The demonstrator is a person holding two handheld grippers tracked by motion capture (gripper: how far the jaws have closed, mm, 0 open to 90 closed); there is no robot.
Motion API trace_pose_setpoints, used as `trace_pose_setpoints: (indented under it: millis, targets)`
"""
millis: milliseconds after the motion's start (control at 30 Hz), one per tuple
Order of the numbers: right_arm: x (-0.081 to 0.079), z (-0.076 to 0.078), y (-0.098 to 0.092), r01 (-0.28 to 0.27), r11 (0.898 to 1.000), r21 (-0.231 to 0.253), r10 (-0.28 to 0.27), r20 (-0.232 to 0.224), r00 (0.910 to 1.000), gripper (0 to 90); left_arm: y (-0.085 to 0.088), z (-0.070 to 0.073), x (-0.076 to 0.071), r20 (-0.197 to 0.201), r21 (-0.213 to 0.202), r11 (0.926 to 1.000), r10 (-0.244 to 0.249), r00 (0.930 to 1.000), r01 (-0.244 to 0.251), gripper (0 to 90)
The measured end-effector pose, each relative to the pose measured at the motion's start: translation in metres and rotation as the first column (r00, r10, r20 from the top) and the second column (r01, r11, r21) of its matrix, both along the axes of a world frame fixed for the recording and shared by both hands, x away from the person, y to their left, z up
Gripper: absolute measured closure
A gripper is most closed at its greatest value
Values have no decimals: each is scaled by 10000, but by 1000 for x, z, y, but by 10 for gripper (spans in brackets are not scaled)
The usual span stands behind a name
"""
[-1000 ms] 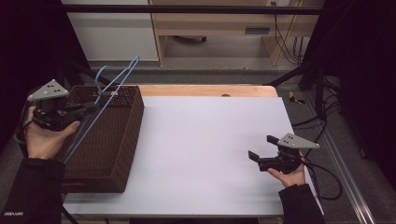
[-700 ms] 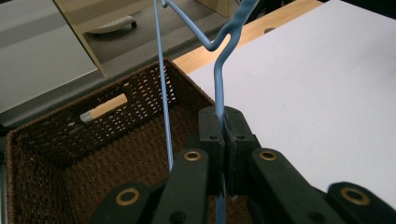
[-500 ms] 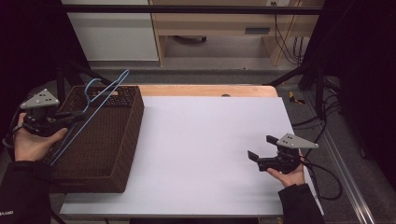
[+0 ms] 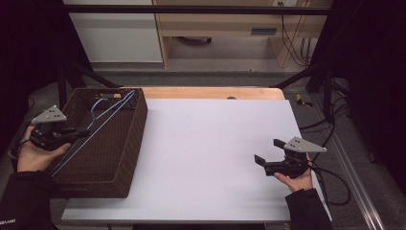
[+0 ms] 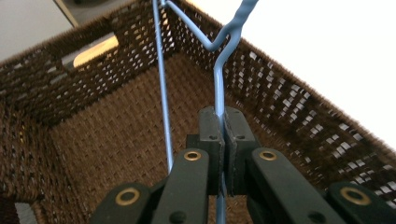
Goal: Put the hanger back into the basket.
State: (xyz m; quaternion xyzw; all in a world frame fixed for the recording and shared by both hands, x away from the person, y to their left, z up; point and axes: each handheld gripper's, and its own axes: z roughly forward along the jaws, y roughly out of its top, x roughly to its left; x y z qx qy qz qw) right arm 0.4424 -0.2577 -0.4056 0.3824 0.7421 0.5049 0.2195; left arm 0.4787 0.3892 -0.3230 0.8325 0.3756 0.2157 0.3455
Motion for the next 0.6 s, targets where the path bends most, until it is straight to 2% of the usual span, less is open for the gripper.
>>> trace_pose_setpoints:
  millis: [67, 300, 433, 600]
  targets:
    - [0, 0, 0, 10, 10000, 3, -10, -14, 10000, 47, -2, -7, 2, -82, 200, 9998, 26, 10000, -24, 874]
    - [0, 0, 0, 12, 10000, -8, -12, 3, 10000, 47, -10, -34, 11, -515, 427, 9987, 294, 9982, -273, 873]
    - [0, 0, 0, 8, 10000, -17, -8, 10, 10000, 48, -19, -50, 16, -769, 1014, 9942, 424, 9961, -345, 871]
    - [0, 0, 0, -6, 10000, -33, 6, 30, 10000, 47, -21, -62, 19, -1059, 1148, 9916, 714, 9918, -592, 868]
